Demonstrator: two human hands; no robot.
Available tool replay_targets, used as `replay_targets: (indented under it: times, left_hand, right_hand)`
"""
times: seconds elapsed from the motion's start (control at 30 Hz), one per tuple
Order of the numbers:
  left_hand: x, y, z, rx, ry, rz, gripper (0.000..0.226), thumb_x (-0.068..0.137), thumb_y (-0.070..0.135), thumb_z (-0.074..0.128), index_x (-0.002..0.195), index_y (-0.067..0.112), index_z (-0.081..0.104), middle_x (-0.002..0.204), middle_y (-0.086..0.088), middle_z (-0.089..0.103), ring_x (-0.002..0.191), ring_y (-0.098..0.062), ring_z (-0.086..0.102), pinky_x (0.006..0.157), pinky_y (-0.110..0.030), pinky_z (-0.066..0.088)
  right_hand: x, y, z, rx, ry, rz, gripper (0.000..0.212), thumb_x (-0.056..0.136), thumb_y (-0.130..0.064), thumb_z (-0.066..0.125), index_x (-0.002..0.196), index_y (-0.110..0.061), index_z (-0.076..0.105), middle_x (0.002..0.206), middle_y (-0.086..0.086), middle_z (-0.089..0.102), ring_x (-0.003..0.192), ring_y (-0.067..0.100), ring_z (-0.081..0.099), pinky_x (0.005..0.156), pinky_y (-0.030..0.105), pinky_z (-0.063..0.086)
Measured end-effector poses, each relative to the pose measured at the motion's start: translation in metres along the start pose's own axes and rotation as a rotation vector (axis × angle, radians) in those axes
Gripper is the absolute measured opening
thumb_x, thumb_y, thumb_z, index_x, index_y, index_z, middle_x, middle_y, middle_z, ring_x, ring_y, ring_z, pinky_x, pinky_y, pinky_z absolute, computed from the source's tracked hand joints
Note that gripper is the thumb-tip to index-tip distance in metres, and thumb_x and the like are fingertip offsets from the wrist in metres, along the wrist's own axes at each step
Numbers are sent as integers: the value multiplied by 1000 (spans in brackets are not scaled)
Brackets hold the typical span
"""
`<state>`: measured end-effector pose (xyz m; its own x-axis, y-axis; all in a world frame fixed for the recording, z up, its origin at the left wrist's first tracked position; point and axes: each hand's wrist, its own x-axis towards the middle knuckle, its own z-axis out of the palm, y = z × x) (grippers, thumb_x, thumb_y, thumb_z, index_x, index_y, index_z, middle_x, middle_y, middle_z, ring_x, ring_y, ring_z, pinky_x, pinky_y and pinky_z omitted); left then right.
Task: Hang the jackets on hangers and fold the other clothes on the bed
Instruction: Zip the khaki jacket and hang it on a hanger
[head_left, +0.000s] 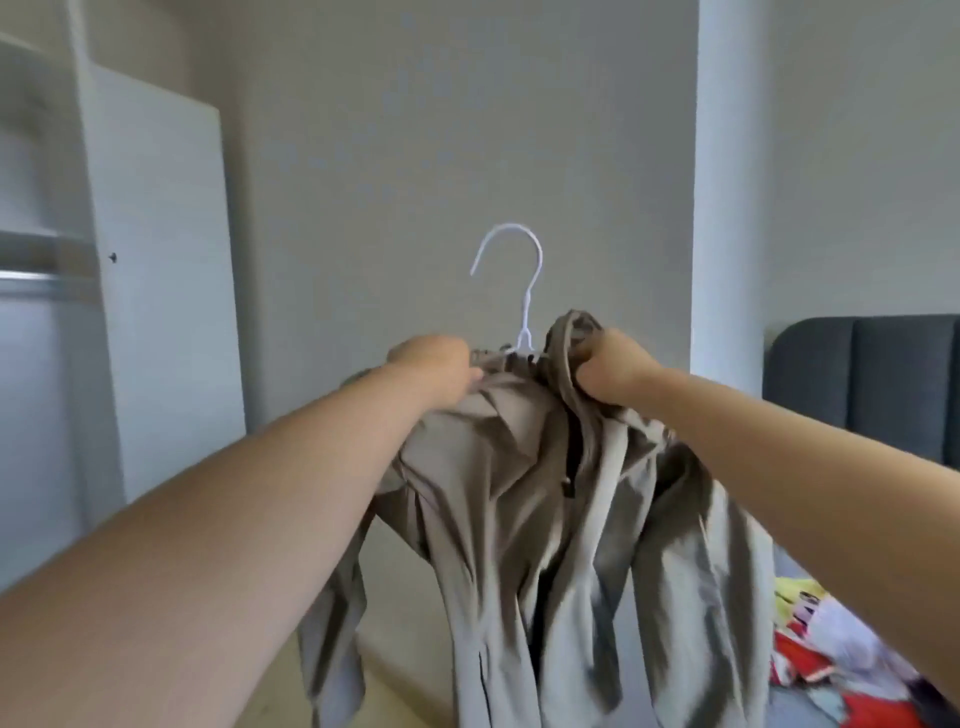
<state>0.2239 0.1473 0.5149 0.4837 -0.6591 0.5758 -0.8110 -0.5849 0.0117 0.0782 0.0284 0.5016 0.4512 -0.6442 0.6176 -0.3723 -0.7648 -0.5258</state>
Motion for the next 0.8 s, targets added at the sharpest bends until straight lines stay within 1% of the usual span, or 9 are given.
replay_targets:
  times: [0.07,0.17,0.23,0.3,0.43,0.53,0.6,0.73,0.8]
  left_hand:
    - [-22,-16,10,-17,-135,41,38,98,42,45,105,8,61,119,-17,60,109,-34,56,76,-30,37]
    - [-46,-27,23,-180,-128,59,24,95,36,52,79,19,54,99,-14,63,99,-32,59,73,-30,39]
    - [-54,-31,27,-274,-137,26,29,93,33,56,69,18,52,84,-8,60,94,-30,60,74,-30,42]
    - [-60,-36,30,-316,-137,-27,36,91,32,59,61,14,49,71,-2,55,86,-28,59,68,-29,39]
    - [-73,-48,33,-365,-96,-133,39,88,29,63,55,16,48,64,0,49,75,-24,52,62,-27,33]
    - [-83,-57,35,-427,-38,-211,41,86,28,65,53,13,46,59,0,47,70,-25,51,58,-26,31]
    - [-92,-61,39,-431,11,-260,45,86,29,65,52,11,43,58,0,46,69,-26,51,60,-27,32]
    - [-104,-65,49,-439,83,-294,39,87,30,64,57,11,48,63,-2,51,77,-29,57,62,-28,36]
    - [-106,-65,53,-512,110,-242,26,87,26,64,65,14,58,71,-4,61,81,-28,60,66,-30,41]
  right_hand:
    - [-11,3,5,233,-283,174,19,83,-2,48,66,-9,52,65,8,48,58,20,41,50,22,32]
    - [-25,8,18,478,-326,249,23,89,-19,55,67,-11,56,63,3,48,59,18,41,54,27,32]
    - [-38,5,29,296,-205,180,23,87,-21,61,67,-11,58,55,3,43,52,16,37,47,23,29]
    - [-52,0,41,165,-8,30,33,84,-10,56,55,-12,41,49,5,29,49,18,24,43,27,20]
    - [-92,-9,58,310,231,-89,44,84,-6,50,48,-15,27,43,-4,25,42,11,21,39,22,18]
    - [-124,-1,76,362,-84,44,32,86,-4,44,54,-6,43,48,6,48,37,12,39,43,24,40]
    - [-140,15,80,117,-364,90,31,88,-5,41,58,-6,49,54,13,58,37,18,51,51,25,50]
    - [-152,34,62,-237,-737,-30,32,90,-11,42,63,-10,58,62,6,66,40,10,54,59,25,52]
    - [-151,33,53,-345,-623,-202,30,92,-22,49,64,-18,56,68,2,65,55,18,56,59,29,46]
